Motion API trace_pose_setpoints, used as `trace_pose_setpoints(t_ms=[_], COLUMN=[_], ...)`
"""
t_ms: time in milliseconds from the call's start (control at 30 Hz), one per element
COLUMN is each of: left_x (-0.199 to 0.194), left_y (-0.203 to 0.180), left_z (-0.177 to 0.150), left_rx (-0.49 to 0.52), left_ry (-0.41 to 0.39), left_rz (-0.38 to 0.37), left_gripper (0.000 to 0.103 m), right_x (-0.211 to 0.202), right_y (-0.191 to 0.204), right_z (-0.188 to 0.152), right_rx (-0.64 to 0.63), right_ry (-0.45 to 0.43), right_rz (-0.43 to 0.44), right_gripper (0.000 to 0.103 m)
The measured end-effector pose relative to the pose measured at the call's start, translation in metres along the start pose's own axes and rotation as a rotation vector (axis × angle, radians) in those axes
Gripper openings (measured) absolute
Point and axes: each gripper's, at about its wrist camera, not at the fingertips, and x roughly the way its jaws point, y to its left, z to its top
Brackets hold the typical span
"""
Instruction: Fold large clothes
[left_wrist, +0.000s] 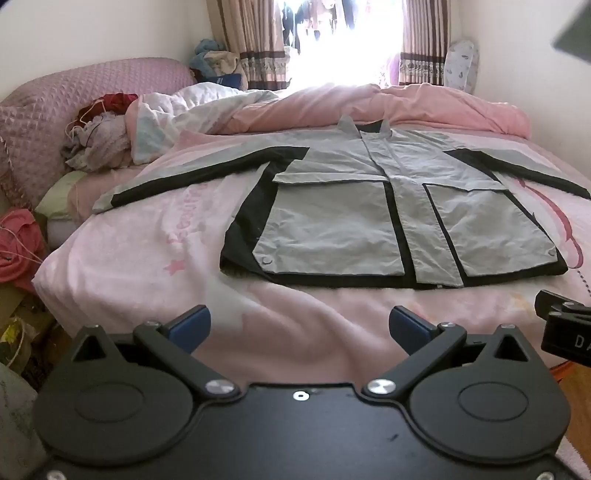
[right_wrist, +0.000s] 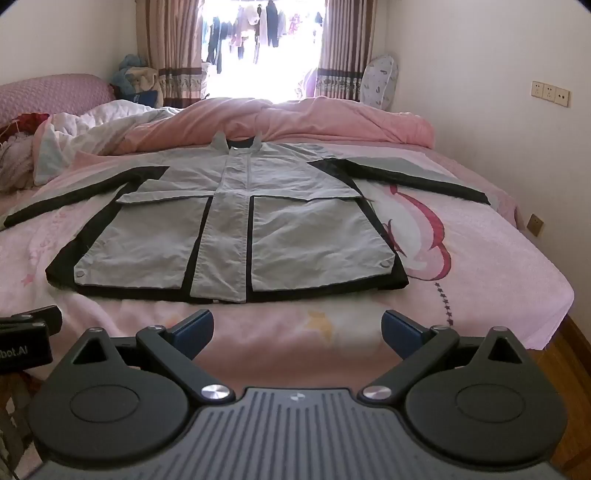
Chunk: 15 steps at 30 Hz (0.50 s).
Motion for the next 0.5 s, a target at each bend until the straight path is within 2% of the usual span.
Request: trace_pose_setpoints(t_ms=[500], left_x=[0.0014], left_y=[-0.0042], left_z=[-0.0059], left_rx=[0.006], left_ry=[0.005], left_rz=[0.005], left_gripper=[0.103], right_x=[-0.0001], right_y=[-0.0017], right_z=[-0.0017], right_rx=[0.002], right_ry=[-0.002], right_rz=[0.001], right_gripper=[0.103])
